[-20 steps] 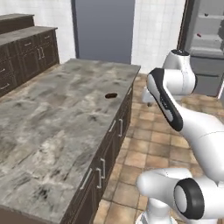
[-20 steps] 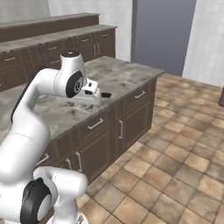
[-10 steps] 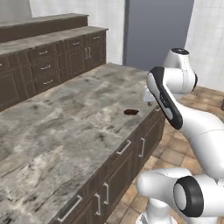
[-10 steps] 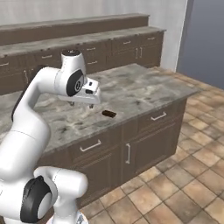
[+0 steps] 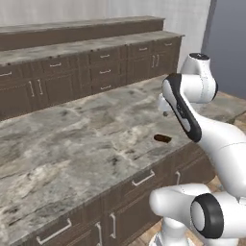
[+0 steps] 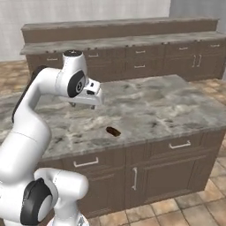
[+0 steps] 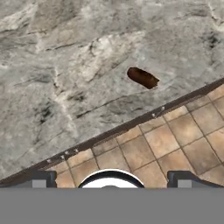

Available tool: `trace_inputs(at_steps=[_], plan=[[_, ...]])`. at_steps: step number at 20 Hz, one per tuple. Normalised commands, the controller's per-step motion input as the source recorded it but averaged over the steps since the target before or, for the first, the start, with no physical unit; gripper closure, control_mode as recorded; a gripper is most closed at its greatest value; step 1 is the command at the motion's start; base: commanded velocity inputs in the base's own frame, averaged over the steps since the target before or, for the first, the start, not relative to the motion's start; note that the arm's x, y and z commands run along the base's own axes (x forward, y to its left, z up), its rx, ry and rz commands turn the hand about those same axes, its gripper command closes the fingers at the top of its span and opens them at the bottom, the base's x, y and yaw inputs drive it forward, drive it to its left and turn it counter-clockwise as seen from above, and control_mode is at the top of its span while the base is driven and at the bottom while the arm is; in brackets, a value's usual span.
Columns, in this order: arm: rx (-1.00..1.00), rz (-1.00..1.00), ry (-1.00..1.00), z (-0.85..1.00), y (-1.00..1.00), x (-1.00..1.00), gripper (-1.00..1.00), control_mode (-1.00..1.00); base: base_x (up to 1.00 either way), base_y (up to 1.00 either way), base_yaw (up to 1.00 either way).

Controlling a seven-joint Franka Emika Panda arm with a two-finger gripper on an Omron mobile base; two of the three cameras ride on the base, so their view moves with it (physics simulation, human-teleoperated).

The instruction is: Place the sweet potato in the correct fridge rack based on whether it is a fruit or vegetable. Finally, close the fridge door.

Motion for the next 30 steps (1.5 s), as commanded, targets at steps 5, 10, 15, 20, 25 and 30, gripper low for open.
trace_inputs(at_steps=[5,10,15,20,25,30], plan=[[0.0,0.0,0.0,0.0,0.0,0.0,-1.0,1.0,0.69,-0.39,0.64],[0.0,0.0,0.0,0.0,0.0,0.0,-1.0,1.0,0.19,-0.75,0.54],[0.0,0.0,0.0,0.0,0.0,0.0,-1.0,1.0,0.06,-0.95,0.46],[0.0,0.0,0.0,0.0,0.0,0.0,-1.0,1.0,0.33,-0.5,0.36],[0.0,0.04,-0.03,-0.47,-0.1,0.0,-1.0,-1.0,0.0,-0.01,0.01],[-0.08,0.15,-0.08,-1.0,-0.1,-0.2,-1.0,-1.0,0.0,0.0,0.0]])
